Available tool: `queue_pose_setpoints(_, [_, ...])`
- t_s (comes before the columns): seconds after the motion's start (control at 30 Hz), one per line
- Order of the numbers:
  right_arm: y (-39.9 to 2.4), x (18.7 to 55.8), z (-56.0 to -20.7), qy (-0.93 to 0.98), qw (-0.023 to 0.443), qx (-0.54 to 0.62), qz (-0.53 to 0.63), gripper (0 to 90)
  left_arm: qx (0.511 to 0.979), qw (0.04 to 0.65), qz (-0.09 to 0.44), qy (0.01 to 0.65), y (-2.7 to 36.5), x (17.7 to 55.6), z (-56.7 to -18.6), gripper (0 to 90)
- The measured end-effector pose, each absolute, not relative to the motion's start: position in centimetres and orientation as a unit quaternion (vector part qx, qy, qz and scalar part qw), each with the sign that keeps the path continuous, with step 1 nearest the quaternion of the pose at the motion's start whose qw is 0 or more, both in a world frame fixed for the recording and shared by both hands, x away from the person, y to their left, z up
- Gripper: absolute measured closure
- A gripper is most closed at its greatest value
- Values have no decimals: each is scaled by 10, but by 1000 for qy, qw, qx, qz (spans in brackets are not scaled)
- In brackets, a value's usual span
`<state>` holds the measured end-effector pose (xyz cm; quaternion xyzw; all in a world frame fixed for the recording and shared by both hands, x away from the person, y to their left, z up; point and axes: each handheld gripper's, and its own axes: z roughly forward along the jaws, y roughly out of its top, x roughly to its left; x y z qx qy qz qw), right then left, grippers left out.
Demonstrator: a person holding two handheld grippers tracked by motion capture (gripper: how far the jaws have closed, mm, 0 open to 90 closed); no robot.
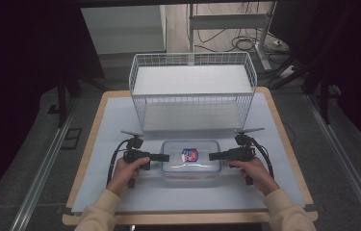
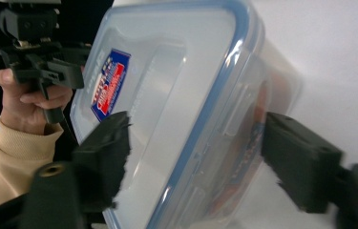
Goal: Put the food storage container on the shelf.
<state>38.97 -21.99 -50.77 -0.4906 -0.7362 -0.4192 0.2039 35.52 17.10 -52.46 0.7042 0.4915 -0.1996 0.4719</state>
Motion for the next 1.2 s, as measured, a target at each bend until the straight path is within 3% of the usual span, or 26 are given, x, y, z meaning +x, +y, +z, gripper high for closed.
queue_pose_setpoints(0.03, [-222,388,-504,-737,194,-488,-424,379,704,473,-199,491,171,355,-525,399])
queue_pose_setpoints(0.17, [-224,387,-502,-737,190,-487,-429,419,704,473,-197,492,171,353,-525,400])
queue_pose_setpoints(0.63, [-227,386,-501,-733,195,-488,-432,461,705,474,-187,493,170,350,-521,411])
queue_pose_setpoints(1.2, [-227,365,-489,-748,151,-466,-447,508,705,493,-140,489,167,324,-512,459])
